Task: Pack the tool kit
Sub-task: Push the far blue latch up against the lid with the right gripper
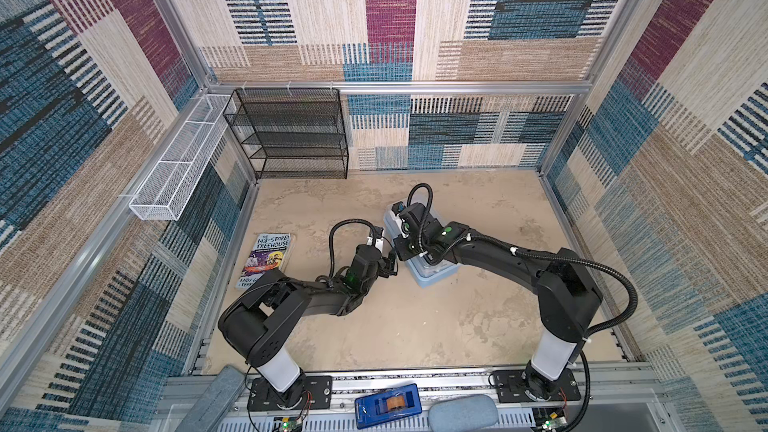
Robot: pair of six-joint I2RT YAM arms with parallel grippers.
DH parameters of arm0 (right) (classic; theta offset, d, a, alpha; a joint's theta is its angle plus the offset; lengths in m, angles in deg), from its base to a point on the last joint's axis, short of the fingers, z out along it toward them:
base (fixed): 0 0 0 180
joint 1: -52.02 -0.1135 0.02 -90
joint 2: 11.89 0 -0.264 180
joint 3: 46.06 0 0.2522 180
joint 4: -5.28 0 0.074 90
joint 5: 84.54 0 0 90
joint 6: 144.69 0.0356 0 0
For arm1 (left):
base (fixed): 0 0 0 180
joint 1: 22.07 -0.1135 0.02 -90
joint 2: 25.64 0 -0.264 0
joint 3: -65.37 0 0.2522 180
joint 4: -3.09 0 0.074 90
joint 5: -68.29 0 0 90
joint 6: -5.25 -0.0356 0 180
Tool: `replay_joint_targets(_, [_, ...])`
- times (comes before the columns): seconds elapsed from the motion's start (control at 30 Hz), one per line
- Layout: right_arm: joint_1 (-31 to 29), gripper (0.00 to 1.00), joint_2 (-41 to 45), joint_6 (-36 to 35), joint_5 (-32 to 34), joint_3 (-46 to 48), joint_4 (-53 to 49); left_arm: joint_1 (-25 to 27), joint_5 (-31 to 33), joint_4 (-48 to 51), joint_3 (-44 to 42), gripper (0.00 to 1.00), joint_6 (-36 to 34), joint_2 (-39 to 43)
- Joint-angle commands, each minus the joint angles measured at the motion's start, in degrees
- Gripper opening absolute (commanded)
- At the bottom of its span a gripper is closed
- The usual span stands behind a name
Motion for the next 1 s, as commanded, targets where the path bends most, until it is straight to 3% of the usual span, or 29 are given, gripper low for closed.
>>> replay_joint_targets(0.0, [0.06,0.07,-0.20,0.21,1.58,0.13,-0.87,-0.07,-0.09,-0.46,0.78,0.73,-0.55,-0.08])
replay_joint_targets(0.97, [0.11,0.06,0.75,0.74,2.29,1.01,-0.65,-0.06,-0.99,-0.77,2.21,0.73,0.16,-0.60])
